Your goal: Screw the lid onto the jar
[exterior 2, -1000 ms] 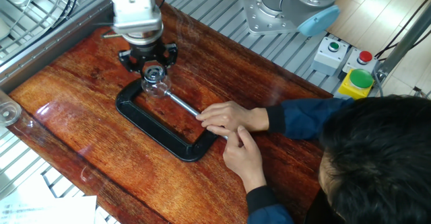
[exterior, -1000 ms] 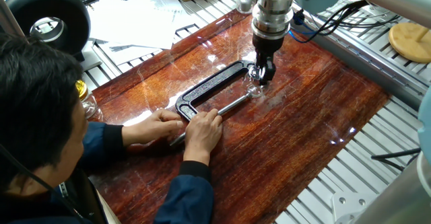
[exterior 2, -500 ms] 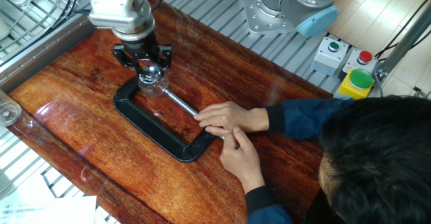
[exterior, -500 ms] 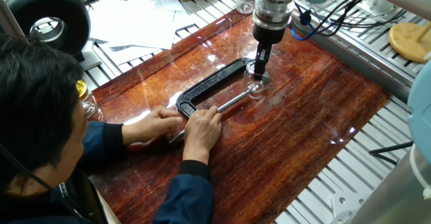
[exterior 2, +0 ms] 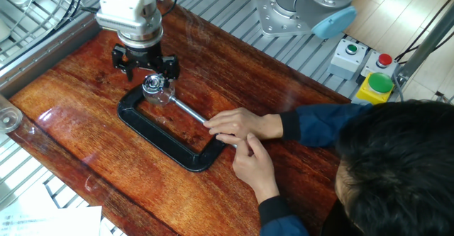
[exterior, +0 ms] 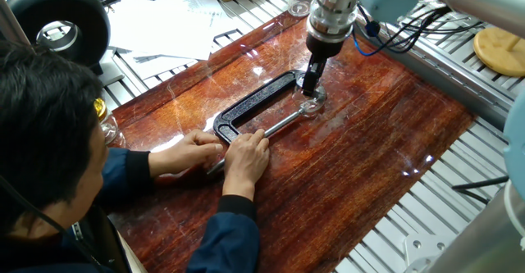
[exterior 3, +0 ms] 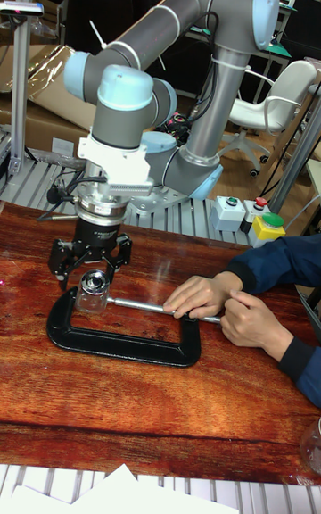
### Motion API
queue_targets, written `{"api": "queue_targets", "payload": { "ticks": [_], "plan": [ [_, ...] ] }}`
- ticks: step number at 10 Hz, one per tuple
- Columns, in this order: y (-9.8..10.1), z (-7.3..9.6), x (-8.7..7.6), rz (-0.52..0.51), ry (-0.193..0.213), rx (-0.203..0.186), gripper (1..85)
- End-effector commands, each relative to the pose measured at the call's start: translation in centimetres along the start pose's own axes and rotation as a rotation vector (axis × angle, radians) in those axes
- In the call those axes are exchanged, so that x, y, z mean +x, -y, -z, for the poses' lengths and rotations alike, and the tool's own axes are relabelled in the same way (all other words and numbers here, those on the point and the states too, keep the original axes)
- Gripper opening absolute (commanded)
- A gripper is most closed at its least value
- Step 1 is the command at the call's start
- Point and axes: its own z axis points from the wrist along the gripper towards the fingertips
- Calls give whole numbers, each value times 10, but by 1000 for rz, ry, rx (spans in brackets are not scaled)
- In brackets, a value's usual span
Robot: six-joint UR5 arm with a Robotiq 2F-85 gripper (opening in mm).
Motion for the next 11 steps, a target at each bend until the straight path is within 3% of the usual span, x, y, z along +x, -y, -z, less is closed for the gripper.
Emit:
{"api": "queue_targets", "payload": {
  "ticks": [1, 4, 5, 6, 7, 8, 9, 10, 11],
  "plan": [
    [-11, 9, 6, -2, -24, -3, 850],
    [-58, 32, 23, -77, -100, -129, 850],
    [-68, 43, 25, -83, -120, -150, 850],
    [-72, 54, 23, -68, -136, -159, 850],
    [-55, 72, 23, 24, -172, -121, 843],
    [-34, 96, 26, 76, -235, -78, 447],
    [-6, 121, 23, 97, -280, 13, 13],
    [-17, 141, 12, 87, -266, -36, 13],
    [-35, 153, 2, 40, -209, -108, 13]
  ]
}}
